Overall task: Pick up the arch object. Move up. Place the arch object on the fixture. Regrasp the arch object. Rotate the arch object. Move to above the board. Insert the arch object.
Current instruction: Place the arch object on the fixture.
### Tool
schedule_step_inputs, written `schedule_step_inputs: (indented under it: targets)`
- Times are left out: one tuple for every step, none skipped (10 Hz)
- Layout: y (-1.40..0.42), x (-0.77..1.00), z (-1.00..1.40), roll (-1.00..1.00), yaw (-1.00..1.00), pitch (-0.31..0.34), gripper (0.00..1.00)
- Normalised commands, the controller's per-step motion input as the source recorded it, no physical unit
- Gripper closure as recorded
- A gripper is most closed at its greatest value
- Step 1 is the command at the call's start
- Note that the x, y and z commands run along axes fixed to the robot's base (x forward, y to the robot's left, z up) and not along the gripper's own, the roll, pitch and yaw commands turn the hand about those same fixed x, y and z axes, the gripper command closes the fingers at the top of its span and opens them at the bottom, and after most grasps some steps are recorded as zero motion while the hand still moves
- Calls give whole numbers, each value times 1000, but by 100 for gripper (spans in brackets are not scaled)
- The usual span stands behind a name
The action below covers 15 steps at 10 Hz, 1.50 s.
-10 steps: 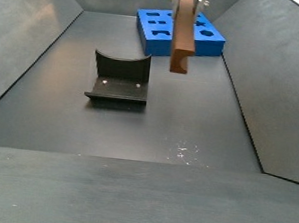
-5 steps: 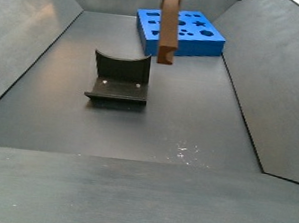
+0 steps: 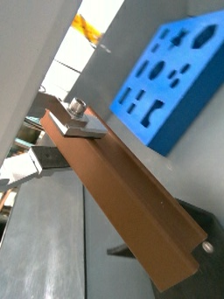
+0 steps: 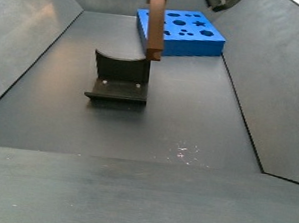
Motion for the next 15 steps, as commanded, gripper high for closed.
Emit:
schedule_step_inputs:
  targets:
    - [36, 837, -22, -1000, -139, 162, 100]
    - [39, 788, -23, -1000, -164, 162, 100]
    - [43, 694, -23, -850, -189, 136, 100]
    - [46, 627, -24, -684, -195, 106, 100]
    - [48, 542, -23, -464, -193, 67, 100]
    - [44, 473, -19, -304, -185, 42, 100]
    - [34, 368, -10, -200, -166, 13, 100]
    - [38, 310, -12, -181, -152, 0, 100]
    - [39, 199, -18, -172, -121, -9, 100]
    - [128, 130, -1000, -122, -103, -14, 100]
    - [126, 97, -1000, -123, -91, -14, 100]
    - [116, 113, -1000, -114, -76, -42, 100]
    - [106, 123, -1000, -96, -63, -50, 100]
    - [100, 126, -1000, -78, -50, -56, 100]
    - [71, 113, -893, -77, -31, -60, 100]
